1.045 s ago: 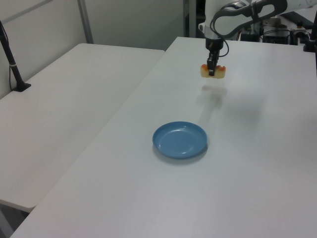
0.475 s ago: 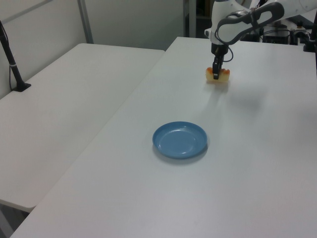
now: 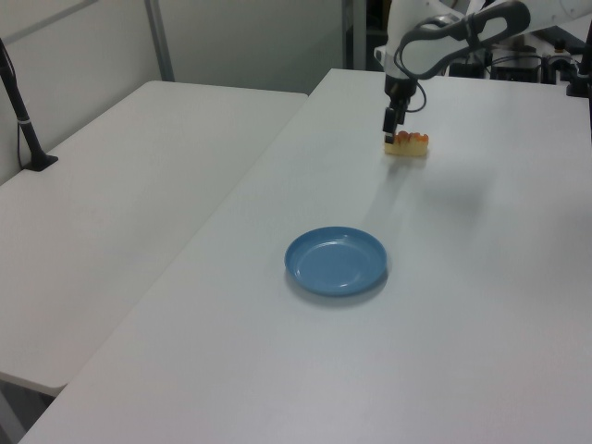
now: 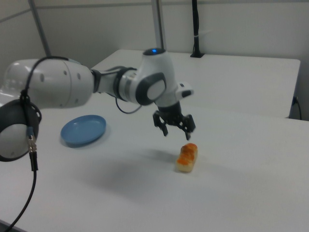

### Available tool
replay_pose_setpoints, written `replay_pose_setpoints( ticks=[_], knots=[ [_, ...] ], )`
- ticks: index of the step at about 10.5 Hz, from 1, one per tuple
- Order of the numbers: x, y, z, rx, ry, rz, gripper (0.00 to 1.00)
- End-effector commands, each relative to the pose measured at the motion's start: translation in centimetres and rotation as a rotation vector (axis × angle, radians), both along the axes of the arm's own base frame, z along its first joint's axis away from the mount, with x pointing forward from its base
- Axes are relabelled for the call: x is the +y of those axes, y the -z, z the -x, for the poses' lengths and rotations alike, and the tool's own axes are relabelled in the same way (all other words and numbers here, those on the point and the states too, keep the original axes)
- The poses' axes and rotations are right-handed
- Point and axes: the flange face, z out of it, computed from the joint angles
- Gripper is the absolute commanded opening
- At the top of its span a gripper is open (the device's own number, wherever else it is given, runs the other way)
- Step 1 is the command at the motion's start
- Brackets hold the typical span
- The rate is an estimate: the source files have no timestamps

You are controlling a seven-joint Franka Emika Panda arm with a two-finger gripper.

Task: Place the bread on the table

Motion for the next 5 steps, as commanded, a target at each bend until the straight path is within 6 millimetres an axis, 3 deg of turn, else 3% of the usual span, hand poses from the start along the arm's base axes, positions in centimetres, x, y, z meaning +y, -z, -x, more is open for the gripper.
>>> replay_pose_setpoints(
  ticks=[1,3,5],
  knots=[
    [7.8,-8.1,1.6,0.014,0.036,-0.013,1.00],
    [13.8,-12.8,3.4,0.029,0.097,-0.026,1.00],
    [18.4,-17.0,6.1,0.063,0.151,-0.025,1.00]
  ],
)
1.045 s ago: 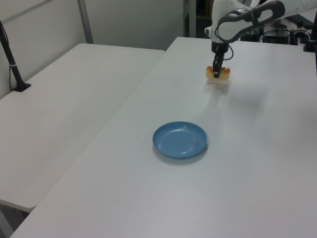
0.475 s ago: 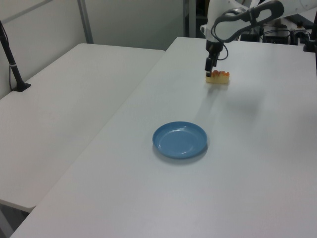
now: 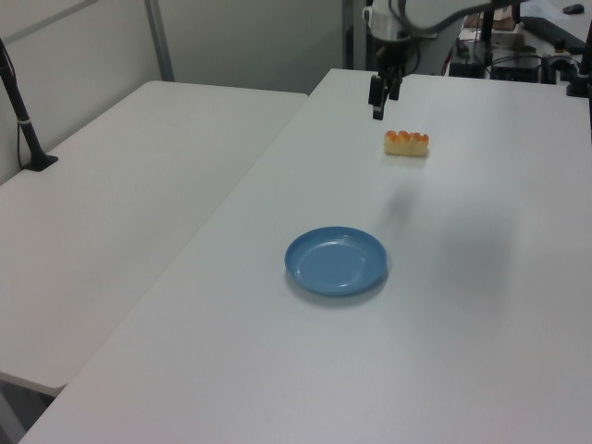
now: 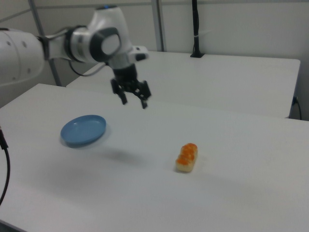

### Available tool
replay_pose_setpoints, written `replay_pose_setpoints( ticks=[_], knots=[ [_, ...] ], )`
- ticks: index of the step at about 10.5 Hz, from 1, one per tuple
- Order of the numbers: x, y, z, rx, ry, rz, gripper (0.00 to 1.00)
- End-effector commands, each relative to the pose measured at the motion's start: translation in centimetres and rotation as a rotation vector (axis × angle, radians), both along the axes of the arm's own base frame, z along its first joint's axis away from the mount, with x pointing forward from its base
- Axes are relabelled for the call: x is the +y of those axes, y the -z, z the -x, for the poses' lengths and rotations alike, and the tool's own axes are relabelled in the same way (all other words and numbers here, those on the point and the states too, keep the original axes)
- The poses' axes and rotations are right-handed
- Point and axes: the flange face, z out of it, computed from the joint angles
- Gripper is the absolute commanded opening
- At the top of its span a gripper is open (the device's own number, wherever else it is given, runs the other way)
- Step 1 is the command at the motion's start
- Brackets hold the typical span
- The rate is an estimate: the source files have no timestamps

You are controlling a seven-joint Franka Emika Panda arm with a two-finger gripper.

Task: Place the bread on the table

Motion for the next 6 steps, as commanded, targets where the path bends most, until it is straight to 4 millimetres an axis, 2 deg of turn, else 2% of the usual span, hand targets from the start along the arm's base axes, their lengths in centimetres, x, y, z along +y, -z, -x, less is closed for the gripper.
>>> replay_pose_setpoints(
  ticks=[1,3,4,6],
  knots=[
    [5.2,-6.3,5.3,0.053,0.064,0.003,1.00],
    [5.9,-9.7,8.3,0.075,0.049,-0.008,1.00],
    [6.1,-10.1,9.1,0.081,0.044,-0.009,1.00],
    [6.3,-10.0,9.4,0.101,0.040,-0.008,1.00]
  ],
)
